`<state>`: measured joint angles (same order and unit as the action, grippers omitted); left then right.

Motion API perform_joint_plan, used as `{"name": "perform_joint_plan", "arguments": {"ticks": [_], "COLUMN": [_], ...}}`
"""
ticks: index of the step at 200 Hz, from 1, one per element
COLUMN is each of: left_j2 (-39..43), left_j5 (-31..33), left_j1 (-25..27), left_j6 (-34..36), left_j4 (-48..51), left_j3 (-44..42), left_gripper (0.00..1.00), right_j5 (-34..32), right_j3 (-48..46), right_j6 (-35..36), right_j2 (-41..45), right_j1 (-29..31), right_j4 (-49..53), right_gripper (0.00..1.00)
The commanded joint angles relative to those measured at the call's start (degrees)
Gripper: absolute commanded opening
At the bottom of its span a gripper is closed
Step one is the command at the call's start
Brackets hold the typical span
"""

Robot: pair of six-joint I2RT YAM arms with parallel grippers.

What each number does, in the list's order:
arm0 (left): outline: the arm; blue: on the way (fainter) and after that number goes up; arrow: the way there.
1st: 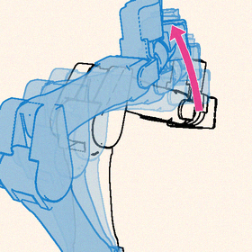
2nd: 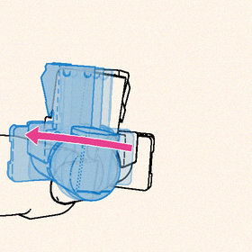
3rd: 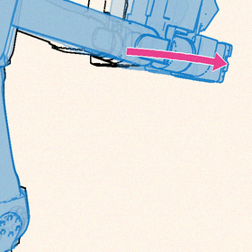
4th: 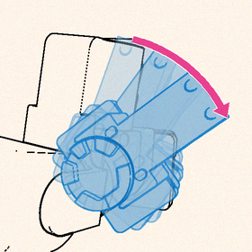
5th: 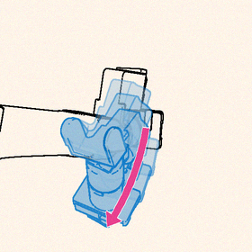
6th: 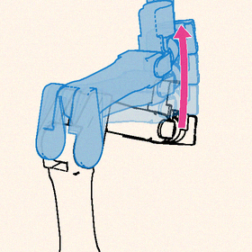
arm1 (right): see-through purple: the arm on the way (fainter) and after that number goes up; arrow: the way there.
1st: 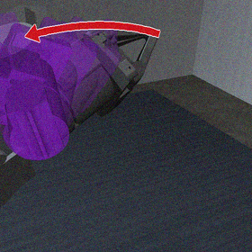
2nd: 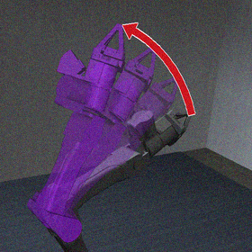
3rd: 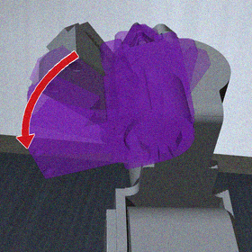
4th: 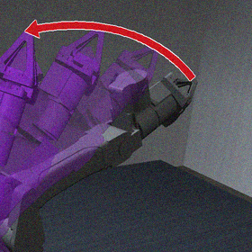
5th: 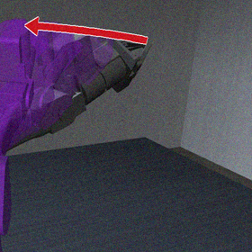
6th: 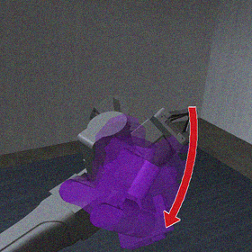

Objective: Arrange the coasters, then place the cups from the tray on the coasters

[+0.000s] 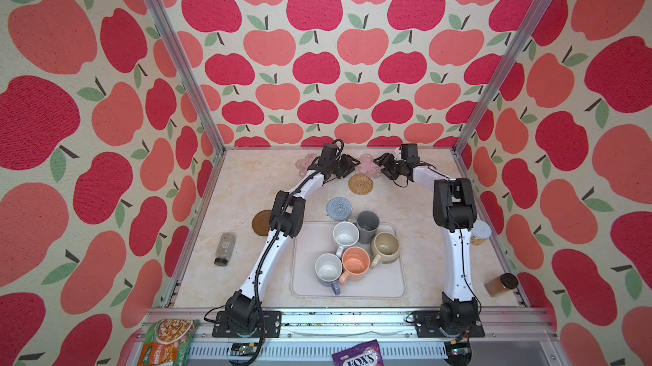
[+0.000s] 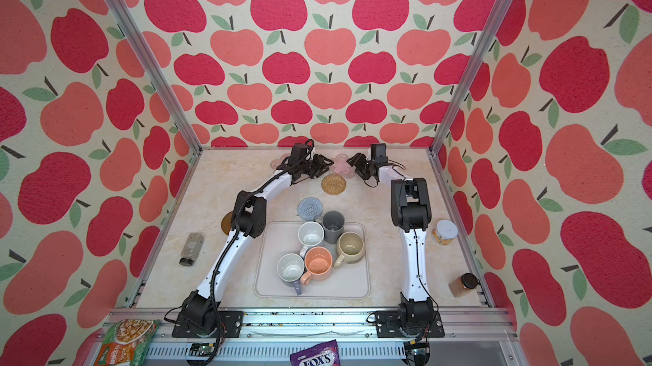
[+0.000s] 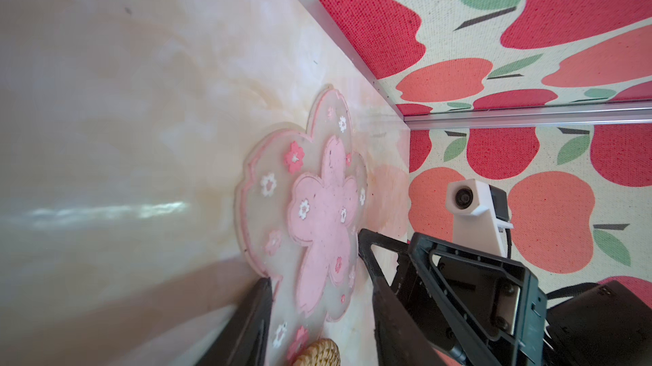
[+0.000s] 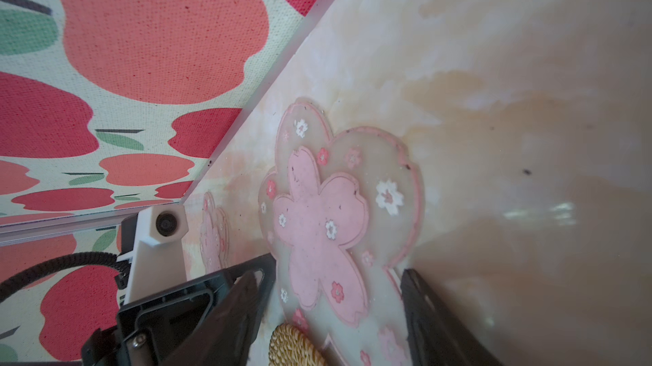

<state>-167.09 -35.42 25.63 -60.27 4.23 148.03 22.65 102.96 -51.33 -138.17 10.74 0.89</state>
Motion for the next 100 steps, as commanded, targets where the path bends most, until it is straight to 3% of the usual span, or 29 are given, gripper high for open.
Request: {"name": "perform_joint_plan", "arguments": {"ticks": [1,100], "left_j2": [-4.2,-4.7], "left_j5": [-0.2,1.6], "left_j1": [1.5,2.1], "left_j6": [-2.0,-3.7], "left_j4": [4.3,2.1], "left_j3": [1.0,1.0], "left_gripper": [0.49,0.5], "right_j5": [-1.7,-0.1], "right_j3": [-3.3,1.3], "right_j6": [0.4,0.9], "right_j2": [-1.0,-3.9], "right_j1": [-1.0,-1.6], "right_j4": [7.0,8.2], "right_gripper": [0.68,0.68]}}
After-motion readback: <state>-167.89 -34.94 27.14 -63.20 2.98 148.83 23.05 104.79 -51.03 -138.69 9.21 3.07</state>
